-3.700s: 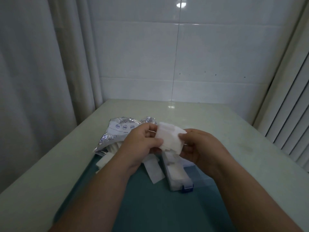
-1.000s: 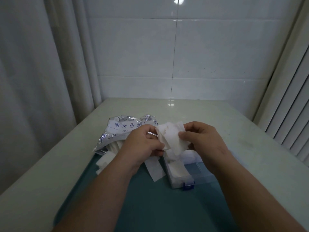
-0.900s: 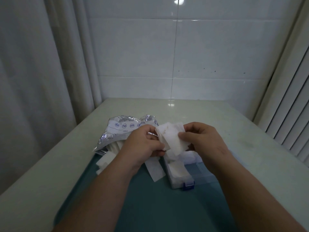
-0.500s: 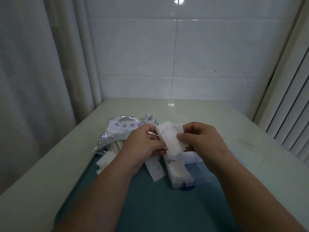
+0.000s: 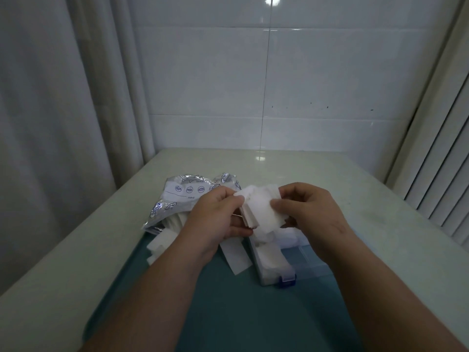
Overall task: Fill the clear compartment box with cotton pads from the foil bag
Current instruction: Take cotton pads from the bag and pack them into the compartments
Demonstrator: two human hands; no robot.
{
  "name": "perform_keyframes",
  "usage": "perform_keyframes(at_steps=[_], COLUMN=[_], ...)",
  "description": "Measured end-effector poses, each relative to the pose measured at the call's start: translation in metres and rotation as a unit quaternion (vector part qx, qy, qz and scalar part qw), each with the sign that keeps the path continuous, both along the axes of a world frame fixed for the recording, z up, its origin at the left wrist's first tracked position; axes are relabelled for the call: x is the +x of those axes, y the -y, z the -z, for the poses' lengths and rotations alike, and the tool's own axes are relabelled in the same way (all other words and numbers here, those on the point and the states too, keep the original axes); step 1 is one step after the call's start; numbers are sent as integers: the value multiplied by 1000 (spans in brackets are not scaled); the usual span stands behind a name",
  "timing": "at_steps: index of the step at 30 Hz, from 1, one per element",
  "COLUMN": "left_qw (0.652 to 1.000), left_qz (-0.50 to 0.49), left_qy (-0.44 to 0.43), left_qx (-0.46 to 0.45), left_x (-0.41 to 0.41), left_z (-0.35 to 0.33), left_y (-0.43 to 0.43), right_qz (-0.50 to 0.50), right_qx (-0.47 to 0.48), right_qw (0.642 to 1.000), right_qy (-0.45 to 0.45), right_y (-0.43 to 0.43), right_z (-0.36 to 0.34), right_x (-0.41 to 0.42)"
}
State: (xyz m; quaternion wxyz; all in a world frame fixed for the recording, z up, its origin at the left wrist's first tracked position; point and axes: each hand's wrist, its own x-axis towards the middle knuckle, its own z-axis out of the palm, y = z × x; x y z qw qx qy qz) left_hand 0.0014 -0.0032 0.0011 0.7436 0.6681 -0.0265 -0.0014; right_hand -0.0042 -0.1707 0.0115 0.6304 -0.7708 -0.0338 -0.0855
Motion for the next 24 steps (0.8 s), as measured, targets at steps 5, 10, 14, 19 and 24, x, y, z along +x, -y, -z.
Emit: perform_keyframes(at_steps=[5,10,14,19,24], left_qw=[999,1000,1000,998,998], left_qz=[-5,20,31,56,67], left_qy=[-8,-2,-3,-7,-3], left_qx=[36,15,-3,-23,-13], left_x=[1,-1,-2,-3,-4], left_z=[2,1,0,0,2], left_y=[1,2,3,3,1], right_qz=[28,4,22,24,29], right_qx=[42,-17,-65,-100,-112], right_qw=[998,999,997,993,992], right_qy=[32,37,44,50,57], right_y=[2,-4,-3,-1,-2], right_z=[-2,1,5,7,7], right_x=[0,1,3,5,6])
